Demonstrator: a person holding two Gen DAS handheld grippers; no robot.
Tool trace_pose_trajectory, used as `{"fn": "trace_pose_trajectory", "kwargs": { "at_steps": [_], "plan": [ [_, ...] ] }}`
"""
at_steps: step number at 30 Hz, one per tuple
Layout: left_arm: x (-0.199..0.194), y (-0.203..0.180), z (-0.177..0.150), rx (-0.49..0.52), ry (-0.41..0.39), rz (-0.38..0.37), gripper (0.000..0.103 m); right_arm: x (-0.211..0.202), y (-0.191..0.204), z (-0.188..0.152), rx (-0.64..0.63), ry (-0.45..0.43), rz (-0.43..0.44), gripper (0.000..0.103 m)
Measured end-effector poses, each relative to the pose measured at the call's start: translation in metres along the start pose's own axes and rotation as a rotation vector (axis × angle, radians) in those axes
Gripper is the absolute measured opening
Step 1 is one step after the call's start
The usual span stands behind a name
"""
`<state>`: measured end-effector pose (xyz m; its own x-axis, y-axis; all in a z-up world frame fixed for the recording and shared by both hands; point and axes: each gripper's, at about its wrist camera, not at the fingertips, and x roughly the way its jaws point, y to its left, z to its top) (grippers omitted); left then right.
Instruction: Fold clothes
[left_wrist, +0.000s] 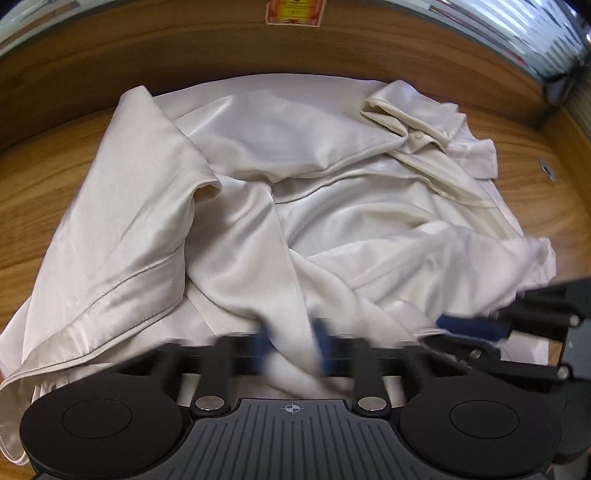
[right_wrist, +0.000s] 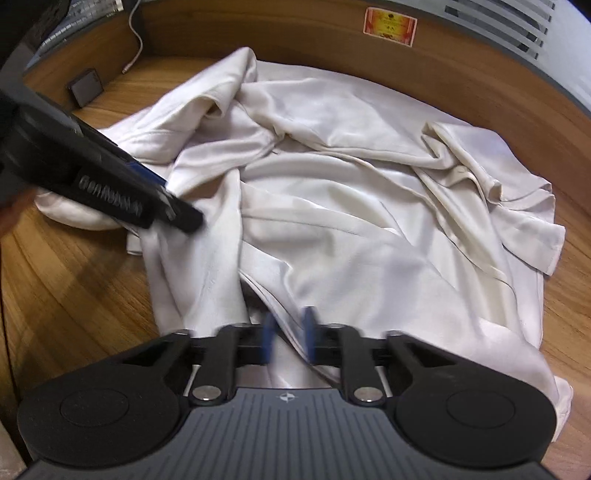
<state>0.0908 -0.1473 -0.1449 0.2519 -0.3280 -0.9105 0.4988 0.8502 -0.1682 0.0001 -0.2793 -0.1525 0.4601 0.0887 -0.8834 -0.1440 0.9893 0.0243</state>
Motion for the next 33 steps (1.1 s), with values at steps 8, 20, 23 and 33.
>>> {"fn": "trace_pose_trajectory", "kwargs": {
  "at_steps": [8, 20, 23, 33],
  "plan": [
    [-0.038, 0.036, 0.006, -0.14, -0.112, 0.09, 0.007, -0.027, -0.014, -0.012, -0.007, -0.02, -0.107, 0.001],
    [-0.112, 0.134, 0.004, -0.414, -0.276, 0.257, 0.007, -0.083, -0.097, -0.054, 0.113, -0.001, -0.319, 0.001],
    [-0.121, 0.143, -0.003, -0.457, -0.27, 0.264, 0.007, -0.094, -0.124, -0.062, 0.142, 0.005, -0.38, 0.001],
    [-0.155, 0.154, -0.056, -0.524, -0.216, 0.232, 0.007, -0.125, -0.21, -0.067, 0.181, 0.03, -0.583, 0.001]
  ]
}}
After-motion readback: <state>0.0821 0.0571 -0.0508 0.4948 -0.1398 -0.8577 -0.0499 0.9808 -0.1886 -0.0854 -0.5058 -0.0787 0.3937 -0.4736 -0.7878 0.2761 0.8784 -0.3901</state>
